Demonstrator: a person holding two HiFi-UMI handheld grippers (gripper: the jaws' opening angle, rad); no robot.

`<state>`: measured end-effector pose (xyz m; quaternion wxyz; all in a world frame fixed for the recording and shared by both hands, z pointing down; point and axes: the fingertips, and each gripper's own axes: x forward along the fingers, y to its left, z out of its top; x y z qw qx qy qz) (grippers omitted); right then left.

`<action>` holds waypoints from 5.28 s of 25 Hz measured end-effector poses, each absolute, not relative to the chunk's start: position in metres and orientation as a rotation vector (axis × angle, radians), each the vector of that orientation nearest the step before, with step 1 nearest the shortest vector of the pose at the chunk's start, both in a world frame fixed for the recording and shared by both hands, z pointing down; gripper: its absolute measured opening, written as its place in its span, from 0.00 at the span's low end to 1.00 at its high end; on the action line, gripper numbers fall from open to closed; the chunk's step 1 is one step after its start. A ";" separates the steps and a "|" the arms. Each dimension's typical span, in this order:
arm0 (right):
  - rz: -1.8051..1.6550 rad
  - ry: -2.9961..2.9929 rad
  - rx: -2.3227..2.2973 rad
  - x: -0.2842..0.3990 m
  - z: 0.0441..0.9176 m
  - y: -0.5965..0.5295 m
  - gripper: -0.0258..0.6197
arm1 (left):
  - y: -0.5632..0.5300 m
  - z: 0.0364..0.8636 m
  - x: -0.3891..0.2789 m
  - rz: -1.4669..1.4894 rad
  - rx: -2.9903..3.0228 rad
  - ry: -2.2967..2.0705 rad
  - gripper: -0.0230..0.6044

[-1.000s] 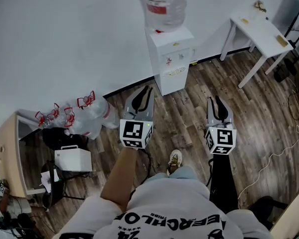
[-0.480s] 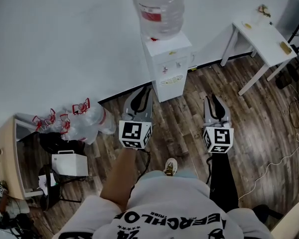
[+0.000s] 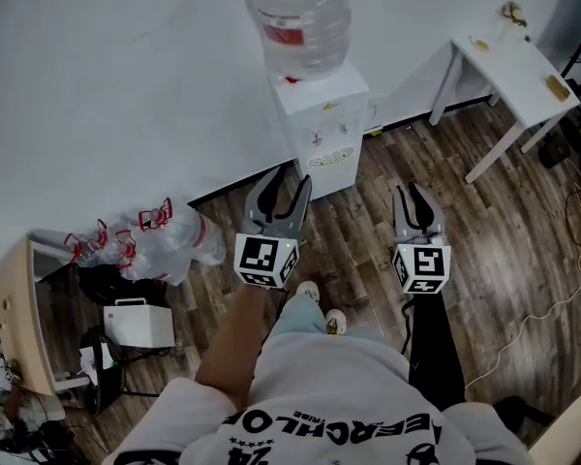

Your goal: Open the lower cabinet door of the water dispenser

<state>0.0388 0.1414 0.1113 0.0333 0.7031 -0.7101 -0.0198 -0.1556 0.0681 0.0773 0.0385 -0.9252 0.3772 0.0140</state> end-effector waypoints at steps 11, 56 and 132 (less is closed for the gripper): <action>-0.045 -2.121 2.167 0.061 0.129 0.087 0.17 | 0.003 0.100 -0.129 0.021 -2.873 1.122 0.35; -0.017 -2.227 1.928 0.155 0.147 -0.208 0.17 | -0.247 0.144 0.038 -0.020 -2.987 0.986 0.35; 0.350 -2.334 0.890 0.221 0.598 -0.211 0.17 | -0.217 0.499 0.162 -0.611 -3.016 1.323 0.35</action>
